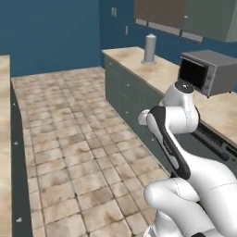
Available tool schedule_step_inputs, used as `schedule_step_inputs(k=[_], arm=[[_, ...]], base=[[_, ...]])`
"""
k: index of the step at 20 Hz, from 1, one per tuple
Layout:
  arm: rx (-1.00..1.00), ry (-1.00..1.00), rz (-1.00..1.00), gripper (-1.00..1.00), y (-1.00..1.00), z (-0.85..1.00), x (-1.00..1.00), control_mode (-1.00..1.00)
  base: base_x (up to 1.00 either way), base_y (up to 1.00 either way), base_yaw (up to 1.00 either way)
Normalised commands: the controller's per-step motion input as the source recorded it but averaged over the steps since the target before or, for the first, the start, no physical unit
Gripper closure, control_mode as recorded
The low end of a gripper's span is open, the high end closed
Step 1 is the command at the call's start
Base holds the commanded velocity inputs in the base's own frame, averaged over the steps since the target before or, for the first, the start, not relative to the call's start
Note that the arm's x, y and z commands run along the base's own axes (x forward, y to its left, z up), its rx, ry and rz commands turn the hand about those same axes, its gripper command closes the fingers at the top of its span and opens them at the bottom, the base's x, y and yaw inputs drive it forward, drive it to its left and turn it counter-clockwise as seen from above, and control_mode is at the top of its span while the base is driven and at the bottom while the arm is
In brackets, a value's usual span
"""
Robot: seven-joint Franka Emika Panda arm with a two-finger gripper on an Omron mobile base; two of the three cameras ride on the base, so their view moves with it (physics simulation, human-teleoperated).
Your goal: Four empty soda cans are scattered around the kitchen. Gather all the cans and cluster them next to the stove for recycling.
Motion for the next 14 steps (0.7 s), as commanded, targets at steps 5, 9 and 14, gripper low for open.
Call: schedule_step_inputs(k=[5, 9, 14], arm=[[0.00, 0.00, 0.00, -1.00, 0.00, 0.00, 0.00, 1.00], [0.00, 0.00, 0.00, -1.00, 0.00, 0.00, 0.00, 1.00], [0.00, 0.00, 0.00, -1.00, 0.00, 0.00, 0.00, 1.00]], base=[[1.00, 0.42, 0.17], [1.00, 0.44, 0.14], [1.00, 0.43, 0.10]])
